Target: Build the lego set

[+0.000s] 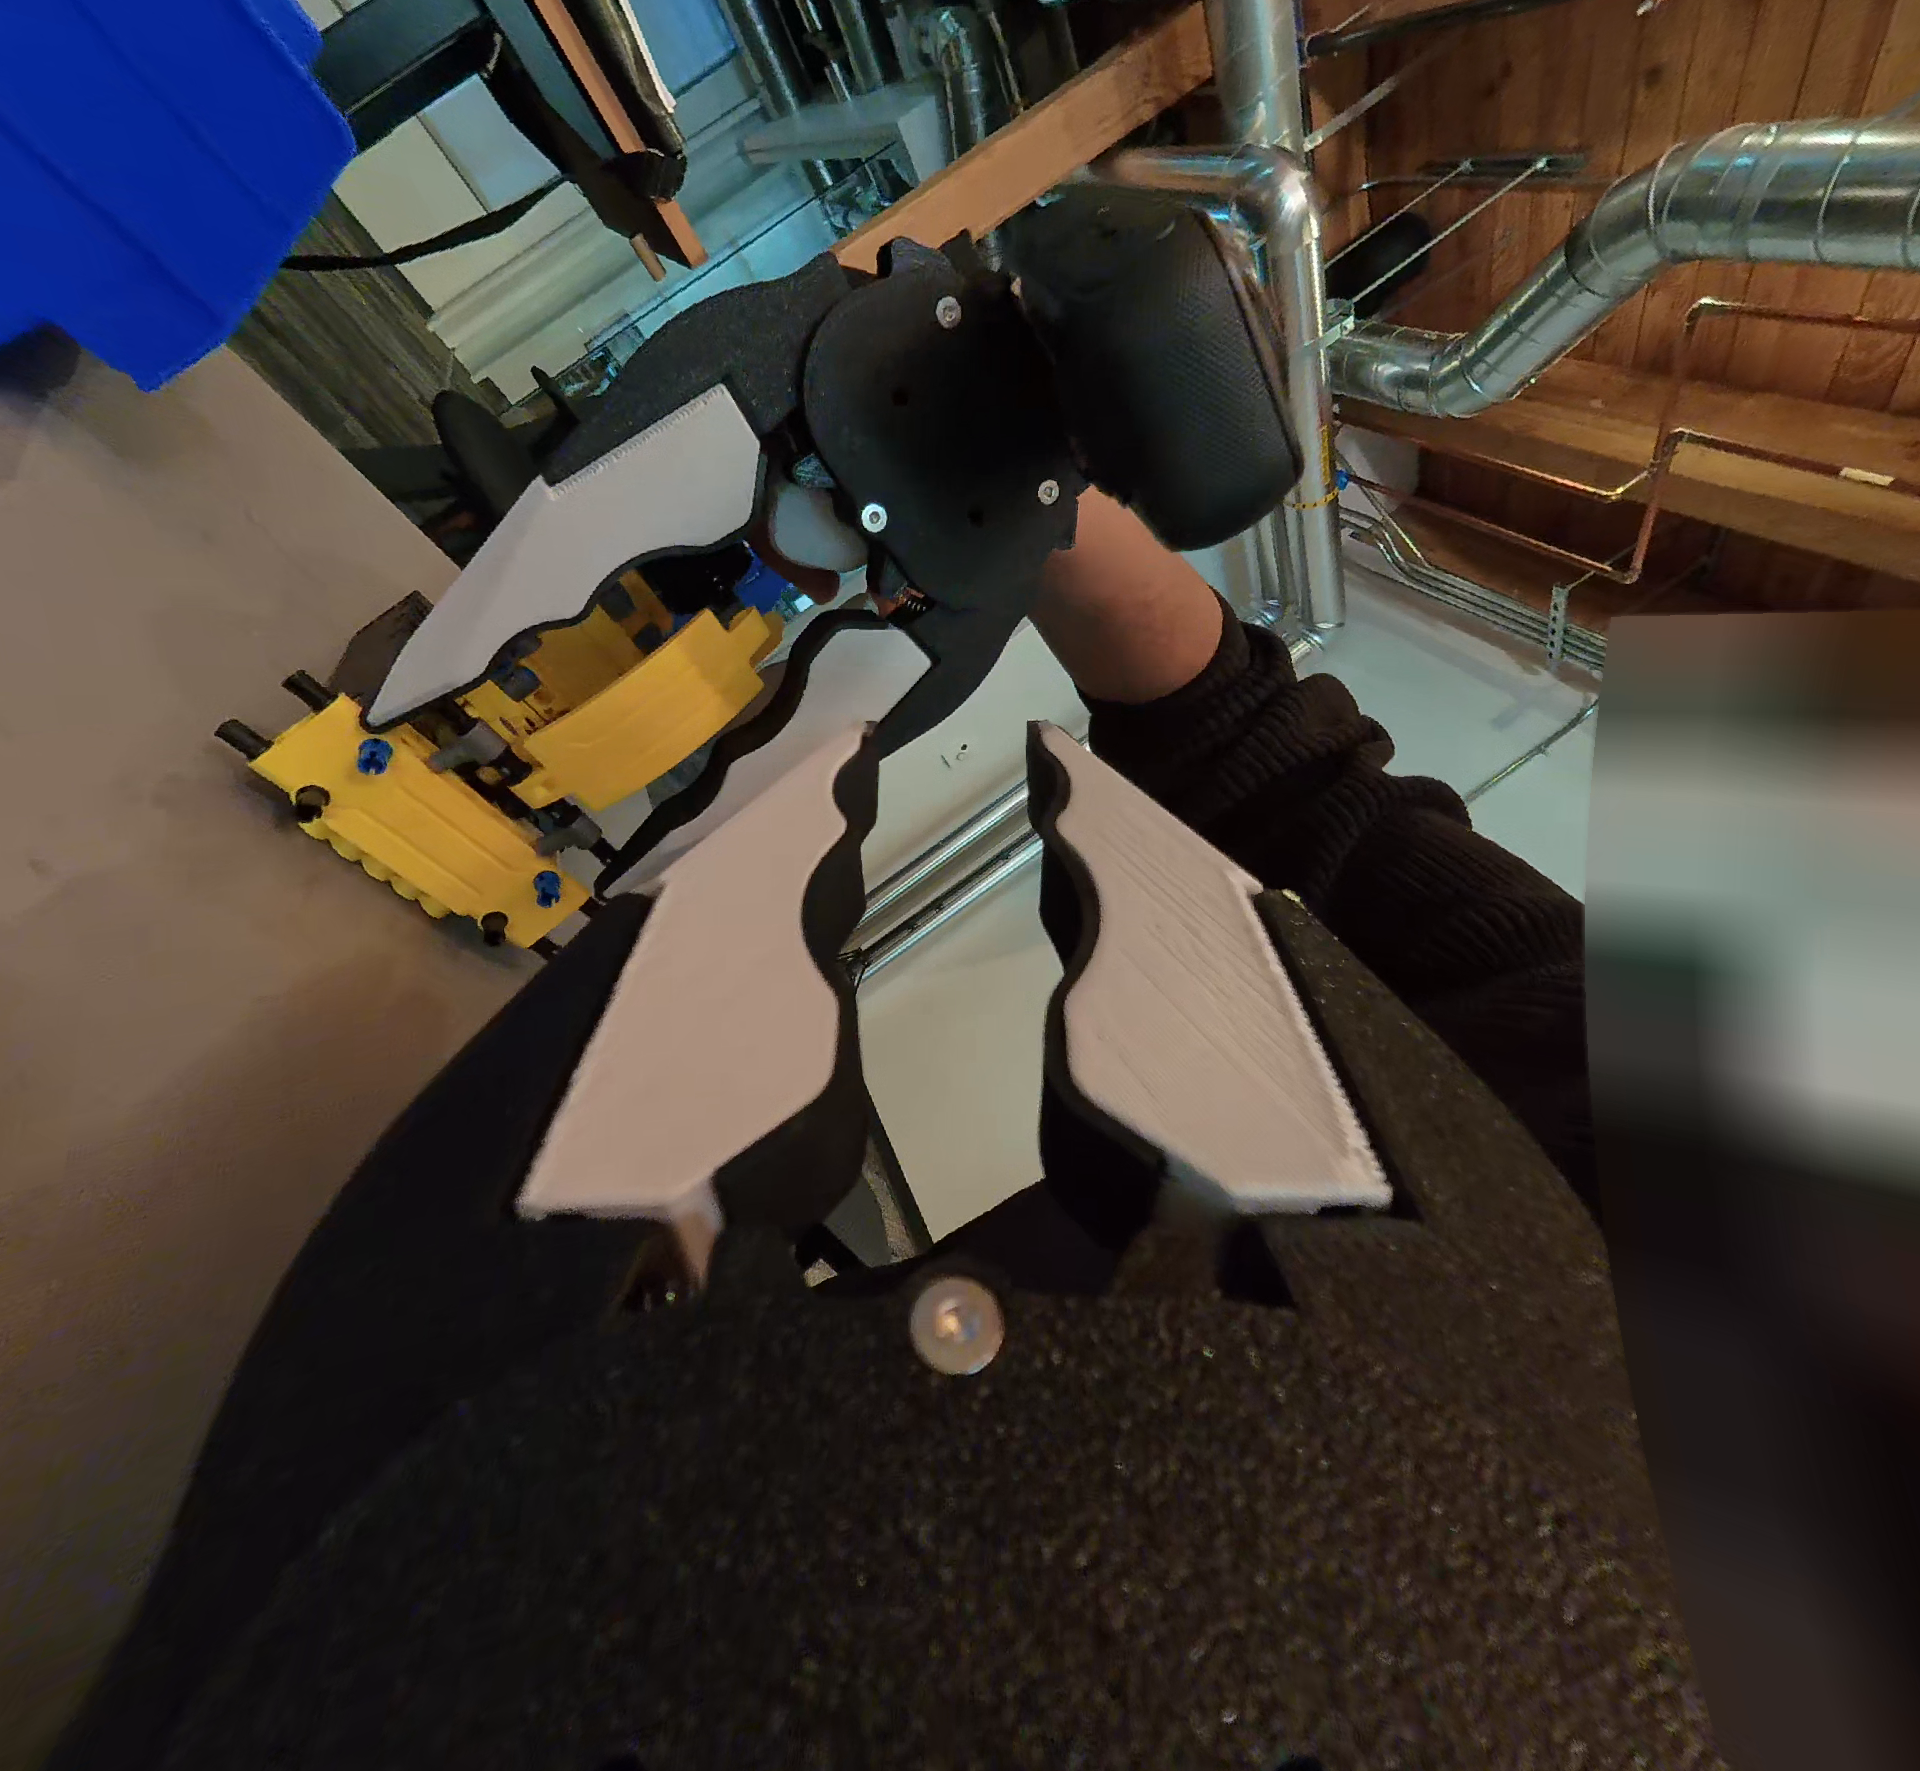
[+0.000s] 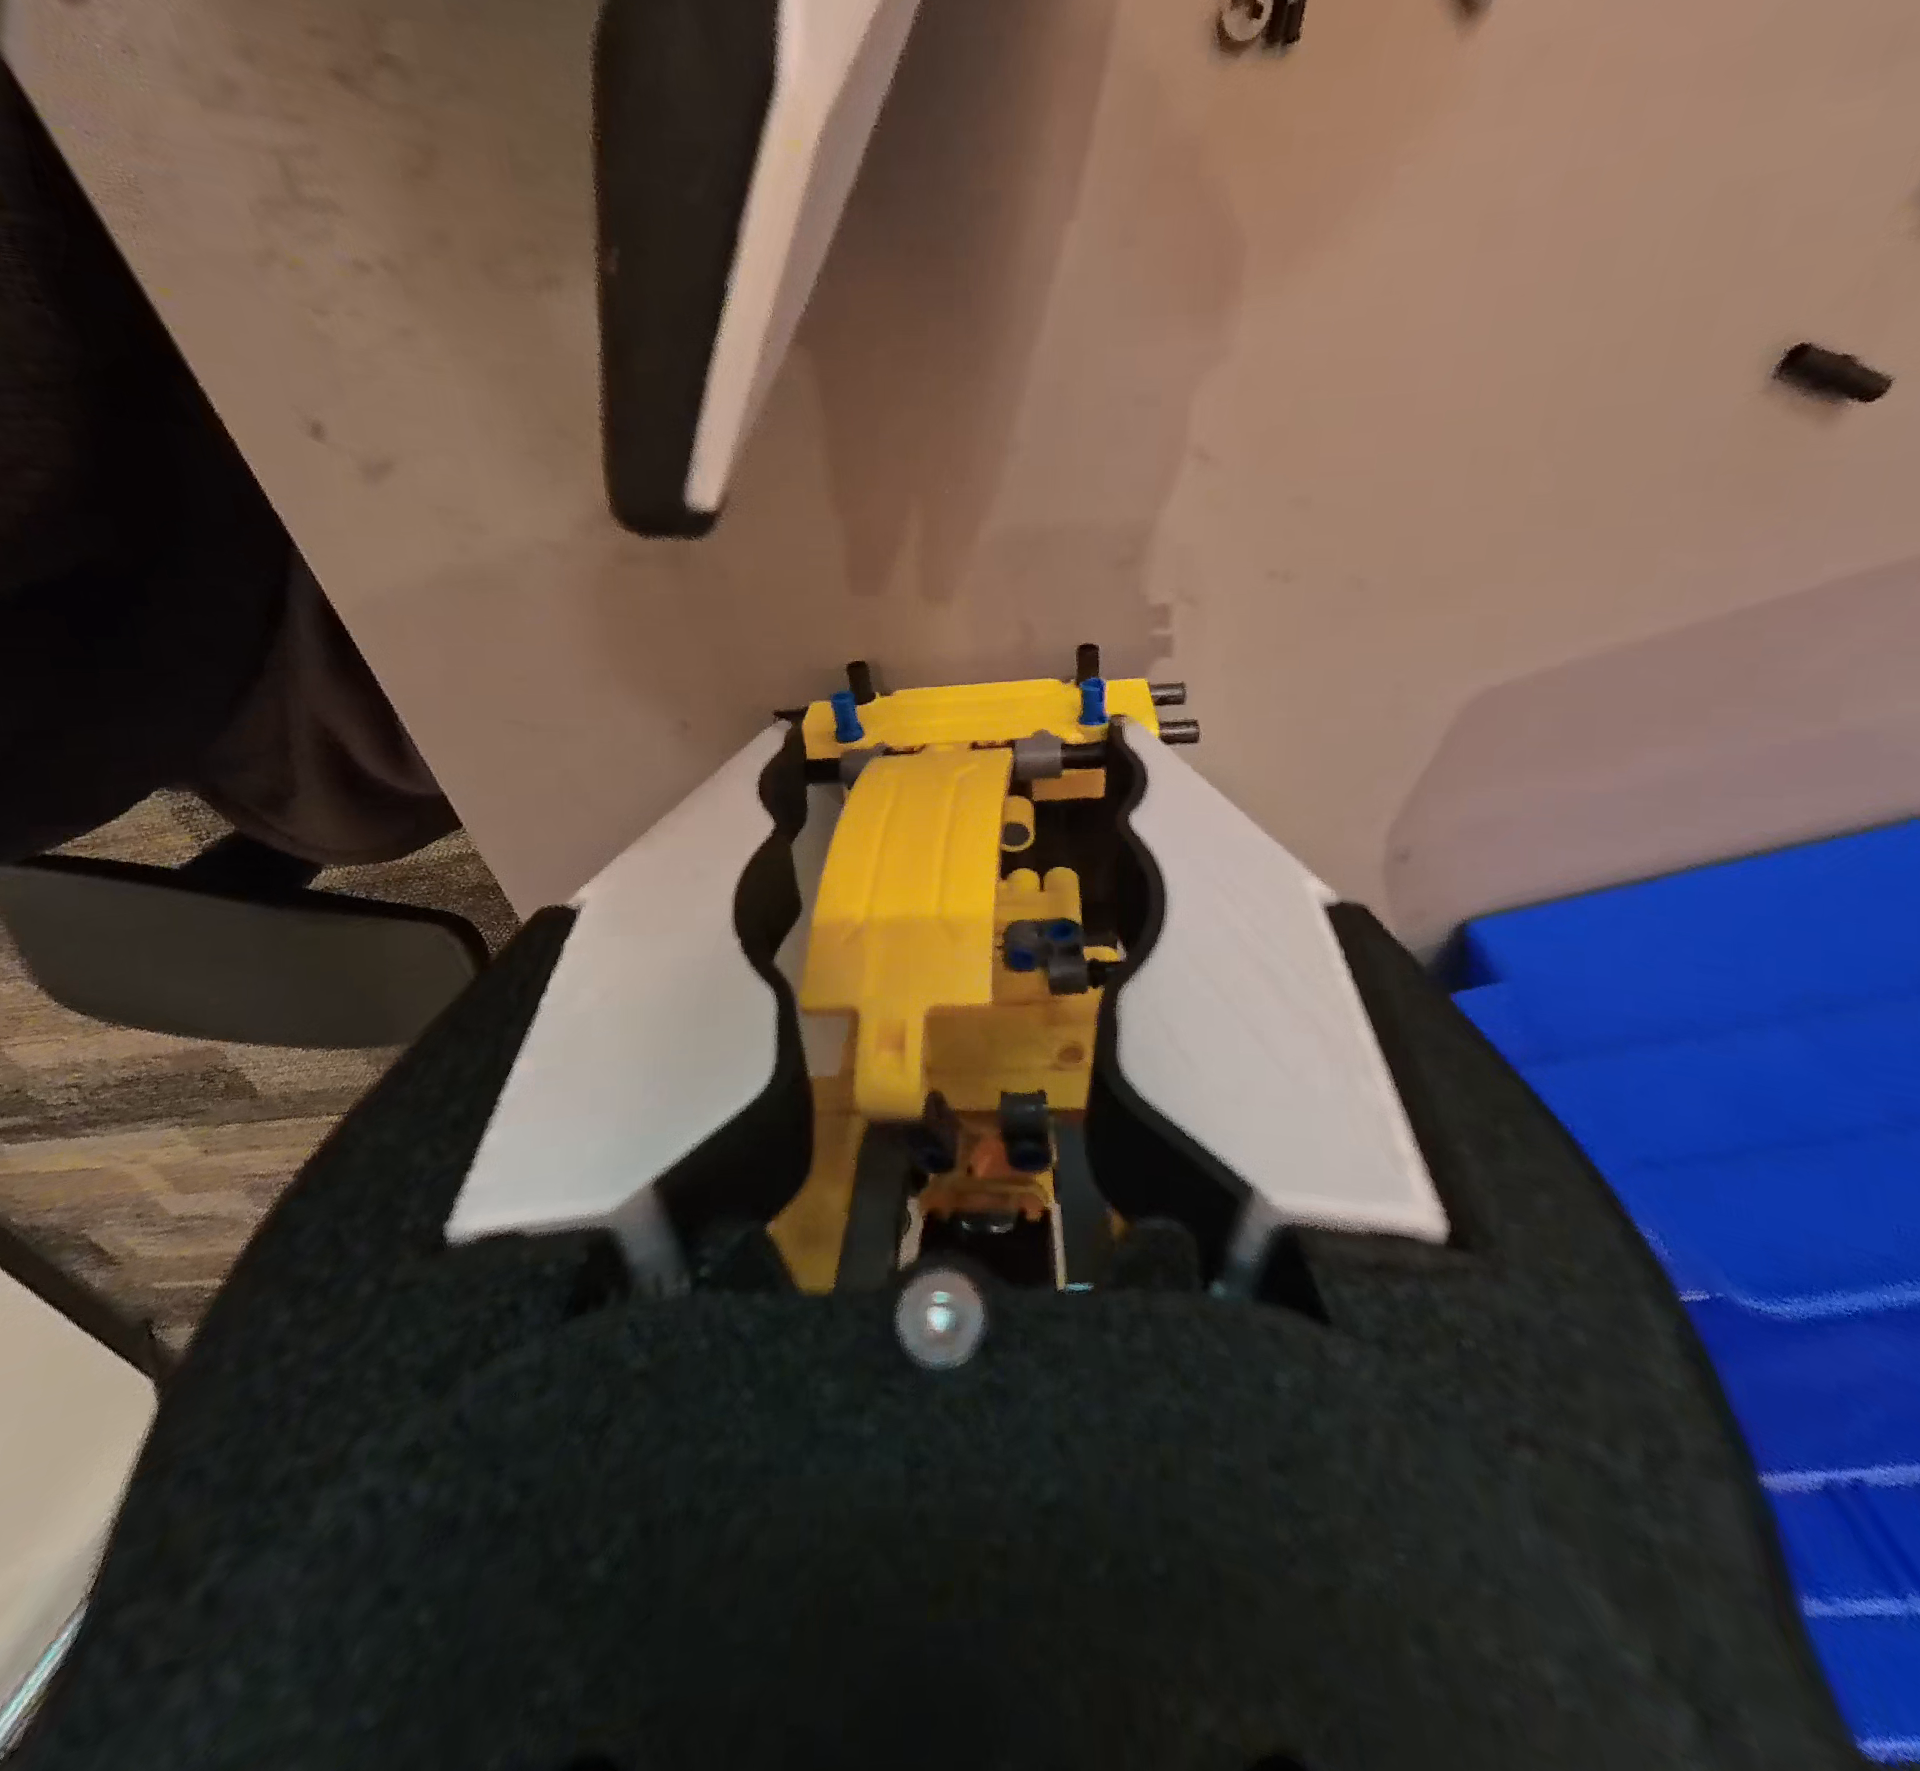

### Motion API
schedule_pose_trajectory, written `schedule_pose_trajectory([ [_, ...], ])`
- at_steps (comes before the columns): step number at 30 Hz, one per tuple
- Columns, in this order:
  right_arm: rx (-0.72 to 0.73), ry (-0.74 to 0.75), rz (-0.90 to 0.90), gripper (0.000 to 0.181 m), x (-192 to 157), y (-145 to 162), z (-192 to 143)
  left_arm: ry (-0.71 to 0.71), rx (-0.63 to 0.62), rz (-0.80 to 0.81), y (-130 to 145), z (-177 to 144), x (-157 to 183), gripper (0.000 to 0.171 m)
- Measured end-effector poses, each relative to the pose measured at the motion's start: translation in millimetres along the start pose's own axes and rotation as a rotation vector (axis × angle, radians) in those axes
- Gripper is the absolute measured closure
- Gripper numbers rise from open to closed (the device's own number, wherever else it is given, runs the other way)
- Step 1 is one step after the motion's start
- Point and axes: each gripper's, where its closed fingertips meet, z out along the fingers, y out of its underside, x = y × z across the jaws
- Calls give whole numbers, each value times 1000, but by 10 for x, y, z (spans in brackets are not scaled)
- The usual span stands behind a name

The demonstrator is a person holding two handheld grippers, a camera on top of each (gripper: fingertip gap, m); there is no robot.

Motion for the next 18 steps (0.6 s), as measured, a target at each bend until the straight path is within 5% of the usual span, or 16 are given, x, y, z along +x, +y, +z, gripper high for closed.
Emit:
schedule_pose_trajectory([
  [18, -38, 76, -30, 123, 42, 92, -9, -21, -13, -10, 22, -4, -57, 144],
])
